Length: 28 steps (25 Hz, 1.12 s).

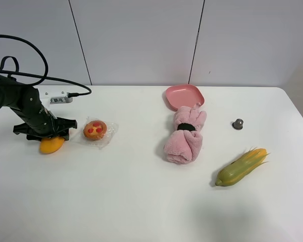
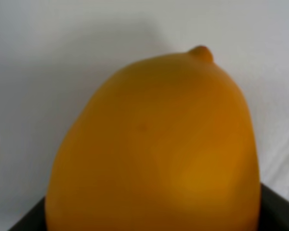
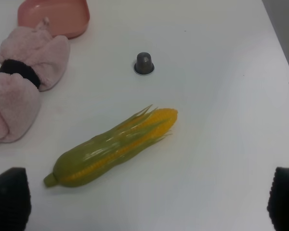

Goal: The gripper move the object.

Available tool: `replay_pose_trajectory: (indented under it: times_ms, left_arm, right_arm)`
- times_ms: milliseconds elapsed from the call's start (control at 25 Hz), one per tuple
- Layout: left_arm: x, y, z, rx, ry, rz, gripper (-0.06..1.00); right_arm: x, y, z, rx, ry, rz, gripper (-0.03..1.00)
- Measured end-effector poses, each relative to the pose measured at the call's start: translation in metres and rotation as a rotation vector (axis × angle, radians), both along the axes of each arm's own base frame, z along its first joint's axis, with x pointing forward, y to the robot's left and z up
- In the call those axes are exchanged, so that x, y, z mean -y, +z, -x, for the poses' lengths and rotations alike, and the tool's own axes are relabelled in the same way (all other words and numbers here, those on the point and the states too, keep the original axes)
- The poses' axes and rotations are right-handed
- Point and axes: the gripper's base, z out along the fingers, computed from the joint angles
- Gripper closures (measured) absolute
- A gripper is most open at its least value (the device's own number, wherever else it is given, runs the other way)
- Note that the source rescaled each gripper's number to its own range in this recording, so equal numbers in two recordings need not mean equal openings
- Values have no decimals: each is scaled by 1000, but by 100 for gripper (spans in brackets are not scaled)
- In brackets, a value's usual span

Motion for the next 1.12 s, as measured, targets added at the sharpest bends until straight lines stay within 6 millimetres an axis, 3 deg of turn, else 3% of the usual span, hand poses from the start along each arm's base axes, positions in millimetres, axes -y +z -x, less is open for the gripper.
replay_pose_trajectory:
  times_ms: [160,200,320,360,440,800,920,1120]
  left_arm:
    - [-1,0,0,-1,-78,-34,93]
    - [-1,0,0,-2,-91,-39,86]
    - [-3,0,-1,2,-106,-47,24]
    - [-4,0,-1,4,-104,-47,11]
    - [-7,0,-1,6,-97,-47,1]
    - [-8,6,-1,13,-101,-53,-3]
    - [-9,33,-1,88,-100,-51,-3]
    - [-9,113,9,318,-93,-45,-3]
  right_arm:
    - [0,0,0,0,0,0,-3]
    - [0,0,0,0,0,0,-3]
    - [0,0,0,0,0,0,-3]
    - [0,0,0,0,0,0,-3]
    - [0,0,0,0,0,0,-3]
    - [0,0,0,0,0,0,-3]
    - [0,0,0,0,0,0,-3]
    - [0,0,0,0,0,0,-3]
